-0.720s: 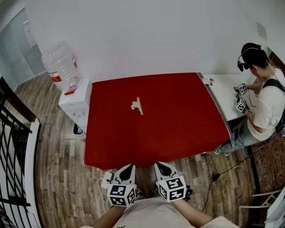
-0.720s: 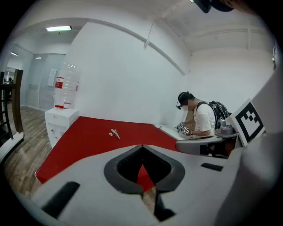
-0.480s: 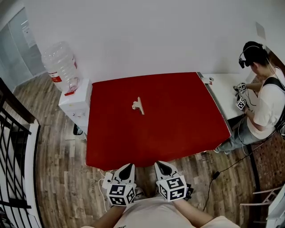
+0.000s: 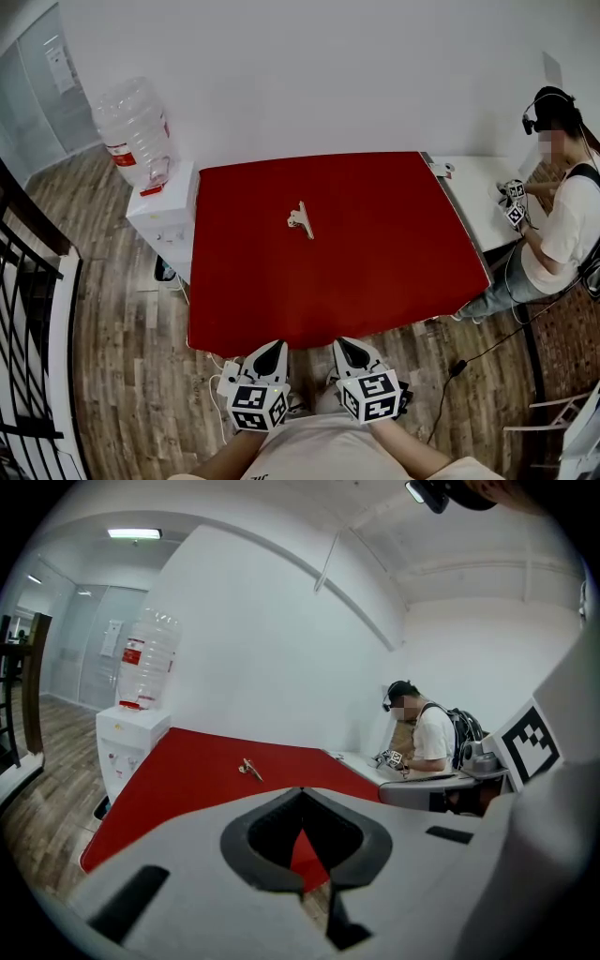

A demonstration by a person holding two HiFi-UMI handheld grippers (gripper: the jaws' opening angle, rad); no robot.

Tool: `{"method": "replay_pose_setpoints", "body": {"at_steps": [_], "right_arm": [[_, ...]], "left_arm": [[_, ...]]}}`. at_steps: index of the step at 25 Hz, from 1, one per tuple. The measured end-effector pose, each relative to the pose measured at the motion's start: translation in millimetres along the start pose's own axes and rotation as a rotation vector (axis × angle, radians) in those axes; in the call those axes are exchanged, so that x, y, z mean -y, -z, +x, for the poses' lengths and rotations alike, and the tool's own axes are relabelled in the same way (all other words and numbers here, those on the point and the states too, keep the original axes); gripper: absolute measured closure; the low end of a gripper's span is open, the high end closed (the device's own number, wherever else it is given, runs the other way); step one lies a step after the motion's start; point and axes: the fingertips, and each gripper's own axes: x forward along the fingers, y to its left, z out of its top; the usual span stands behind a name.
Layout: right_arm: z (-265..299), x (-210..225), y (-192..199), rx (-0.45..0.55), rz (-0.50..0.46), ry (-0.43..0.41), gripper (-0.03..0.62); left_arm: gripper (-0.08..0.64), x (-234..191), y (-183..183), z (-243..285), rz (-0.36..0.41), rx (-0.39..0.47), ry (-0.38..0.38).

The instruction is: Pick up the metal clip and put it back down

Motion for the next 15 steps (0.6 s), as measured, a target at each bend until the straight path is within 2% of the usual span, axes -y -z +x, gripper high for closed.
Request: {"method": "replay_pose_setpoints", "body": {"at_steps": [8,15], "right_arm": [[42.0,21.8,-21.0,0.016,-0.004,-0.03,0.585],[95.5,75.3,-66.0,0.027,-0.042,-0.072,0.584]], "left_arm": [[0.555,-17.4,-13.0,35.4,-0.001,0.003,-0.028],[0.555,-28.3,-45.6,104.9,-0.013,0.019,-0.07]]}}
